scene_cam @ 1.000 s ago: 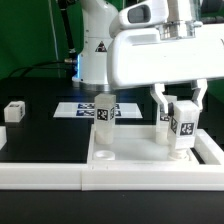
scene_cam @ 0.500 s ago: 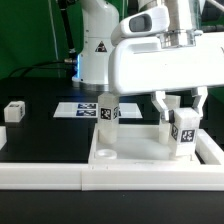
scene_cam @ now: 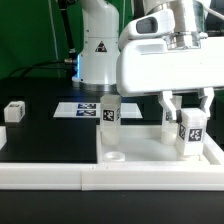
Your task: Assemble square table
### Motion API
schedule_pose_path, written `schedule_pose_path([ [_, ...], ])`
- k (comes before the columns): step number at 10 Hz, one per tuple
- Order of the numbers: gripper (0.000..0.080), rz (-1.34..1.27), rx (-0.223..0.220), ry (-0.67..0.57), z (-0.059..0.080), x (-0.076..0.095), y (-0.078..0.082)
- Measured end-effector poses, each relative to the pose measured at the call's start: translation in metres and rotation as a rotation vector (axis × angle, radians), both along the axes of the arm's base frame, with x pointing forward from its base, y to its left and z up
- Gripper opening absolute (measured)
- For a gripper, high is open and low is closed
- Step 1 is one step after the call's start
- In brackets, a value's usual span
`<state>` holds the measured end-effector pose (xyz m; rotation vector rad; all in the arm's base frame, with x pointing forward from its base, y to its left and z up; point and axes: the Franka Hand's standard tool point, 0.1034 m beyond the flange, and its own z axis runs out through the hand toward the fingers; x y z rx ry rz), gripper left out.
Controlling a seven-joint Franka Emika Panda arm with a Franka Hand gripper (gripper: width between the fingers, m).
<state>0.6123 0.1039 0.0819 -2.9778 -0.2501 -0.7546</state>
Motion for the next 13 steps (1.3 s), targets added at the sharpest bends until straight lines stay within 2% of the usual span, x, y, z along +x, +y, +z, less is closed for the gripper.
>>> schedule_pose_path([
  [1, 0.0291, 0.001, 0.0, -0.004, 0.0002, -0.0008, 0.0022],
  [2, 0.037, 0.001, -0.001, -0.005, 0.0001, -0.0006, 0.0013],
  [3, 0.037, 0.001, -0.001, -0.005, 0.0001, -0.0006, 0.0012],
  [5, 0.0619, 0.001, -0.001, -0.005, 0.0001, -0.0006, 0.0012],
  [8, 0.0648, 0.001, -0.001, -0.005, 0.0001, -0.0006, 0.0012],
  [13, 0.0649, 0.001, -0.001, -0.004, 0.0003, -0.0003, 0.0013],
])
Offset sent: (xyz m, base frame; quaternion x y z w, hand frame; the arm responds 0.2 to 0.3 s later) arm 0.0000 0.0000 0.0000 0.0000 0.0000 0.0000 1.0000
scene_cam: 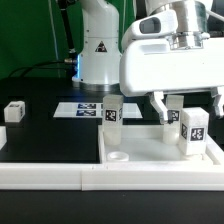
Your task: Assemble square table
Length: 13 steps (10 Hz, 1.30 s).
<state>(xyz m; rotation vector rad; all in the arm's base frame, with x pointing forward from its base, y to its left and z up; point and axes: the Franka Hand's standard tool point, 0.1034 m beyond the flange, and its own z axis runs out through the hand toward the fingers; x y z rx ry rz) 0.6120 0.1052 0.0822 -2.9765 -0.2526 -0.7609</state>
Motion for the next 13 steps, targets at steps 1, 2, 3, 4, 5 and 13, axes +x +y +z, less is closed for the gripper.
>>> schedule_pose_path([
  [1, 0.0649, 0.005, 0.008, 0.049, 0.002, 0.0, 0.004],
  [2, 0.0649, 0.008, 0.015, 0.093, 0.005, 0.003, 0.008],
  [3, 0.0649, 0.012, 0.017, 0.113, 0.007, 0.009, 0.009],
  [4, 0.0649, 0.021, 0.023, 0.197, 0.005, 0.009, 0.01],
  [5, 0.0649, 0.026, 0.028, 0.256, 0.004, 0.012, 0.009],
  [13, 0.0515, 0.028, 0.01, 0.553, 0.001, 0.011, 0.001],
])
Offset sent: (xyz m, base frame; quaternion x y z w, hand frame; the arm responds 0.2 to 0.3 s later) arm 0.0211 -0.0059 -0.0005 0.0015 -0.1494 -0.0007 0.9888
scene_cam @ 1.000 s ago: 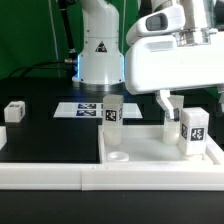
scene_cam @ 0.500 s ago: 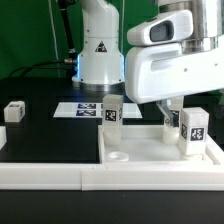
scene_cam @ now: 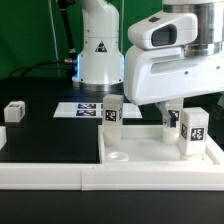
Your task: Assemble square table
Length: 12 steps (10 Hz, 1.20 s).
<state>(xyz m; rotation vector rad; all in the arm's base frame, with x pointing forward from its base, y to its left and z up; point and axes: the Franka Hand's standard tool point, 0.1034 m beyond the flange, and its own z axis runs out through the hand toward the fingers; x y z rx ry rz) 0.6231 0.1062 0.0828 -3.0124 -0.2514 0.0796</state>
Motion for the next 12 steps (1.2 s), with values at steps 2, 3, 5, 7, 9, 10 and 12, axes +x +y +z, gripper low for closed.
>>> schedule_pose_path([
  [2, 0.0364, -0.003, 0.0, 0.0, 0.0, 0.0, -0.0002],
  [3, 0.029, -0.023, -0.001, 0.003, -0.0001, 0.0, -0.0002],
  [5, 0.029, -0.104, -0.005, 0.012, -0.0002, -0.0001, 0.0002],
  [7, 0.029, -0.262, -0.014, 0.028, 0.0003, 0.0002, 0.0012],
  [9, 0.029, -0.564, -0.028, 0.043, 0.0041, -0.0004, 0.0084],
  [10, 0.029, -0.725, -0.033, 0.064, 0.0041, -0.0005, 0.0084],
  [12, 0.0291, -0.958, -0.011, 0.093, 0.0014, -0.0005, 0.0063],
])
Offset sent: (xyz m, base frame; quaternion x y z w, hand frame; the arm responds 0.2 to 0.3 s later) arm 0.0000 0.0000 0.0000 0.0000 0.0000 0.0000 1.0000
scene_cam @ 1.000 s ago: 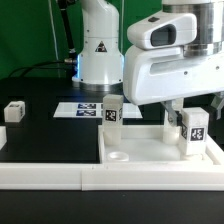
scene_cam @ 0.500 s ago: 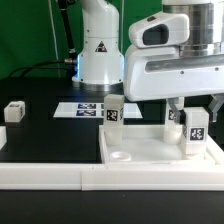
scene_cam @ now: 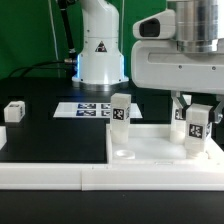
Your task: Assemble square table
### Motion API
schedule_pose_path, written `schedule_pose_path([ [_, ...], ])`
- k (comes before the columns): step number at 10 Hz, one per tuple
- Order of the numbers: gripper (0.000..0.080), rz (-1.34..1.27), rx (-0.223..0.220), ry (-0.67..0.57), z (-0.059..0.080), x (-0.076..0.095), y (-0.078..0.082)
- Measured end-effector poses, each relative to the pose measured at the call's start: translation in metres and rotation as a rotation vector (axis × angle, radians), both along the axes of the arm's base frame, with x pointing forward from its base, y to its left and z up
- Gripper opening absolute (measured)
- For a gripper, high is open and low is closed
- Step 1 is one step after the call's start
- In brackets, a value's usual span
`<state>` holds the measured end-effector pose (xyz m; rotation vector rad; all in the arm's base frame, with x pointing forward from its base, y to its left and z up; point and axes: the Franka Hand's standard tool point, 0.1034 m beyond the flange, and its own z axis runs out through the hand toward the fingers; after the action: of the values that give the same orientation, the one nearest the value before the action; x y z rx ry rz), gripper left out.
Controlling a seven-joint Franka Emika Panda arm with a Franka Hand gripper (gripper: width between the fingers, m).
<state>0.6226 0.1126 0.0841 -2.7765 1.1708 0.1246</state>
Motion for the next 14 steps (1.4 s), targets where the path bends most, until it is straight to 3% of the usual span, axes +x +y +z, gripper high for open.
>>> schedule_pose_path([
  [4, 0.0291, -0.253, -0.004, 0.039, -0.001, 0.0, 0.001],
  [7, 0.0291, -0.662, 0.052, 0.072, -0.004, 0.0, 0.001],
  [9, 0.0291, -0.842, 0.05, 0.102, -0.005, -0.001, 0.01],
  [11, 0.0291, -0.788, 0.049, 0.092, -0.005, -0.001, 0.01],
  [12, 0.0388, -0.772, 0.049, 0.091, -0.006, -0.002, 0.011],
  [13, 0.0388, -0.626, 0.05, 0.074, -0.005, -0.002, 0.011],
  [14, 0.0565, -0.466, 0.051, 0.05, -0.003, -0.001, 0.01],
])
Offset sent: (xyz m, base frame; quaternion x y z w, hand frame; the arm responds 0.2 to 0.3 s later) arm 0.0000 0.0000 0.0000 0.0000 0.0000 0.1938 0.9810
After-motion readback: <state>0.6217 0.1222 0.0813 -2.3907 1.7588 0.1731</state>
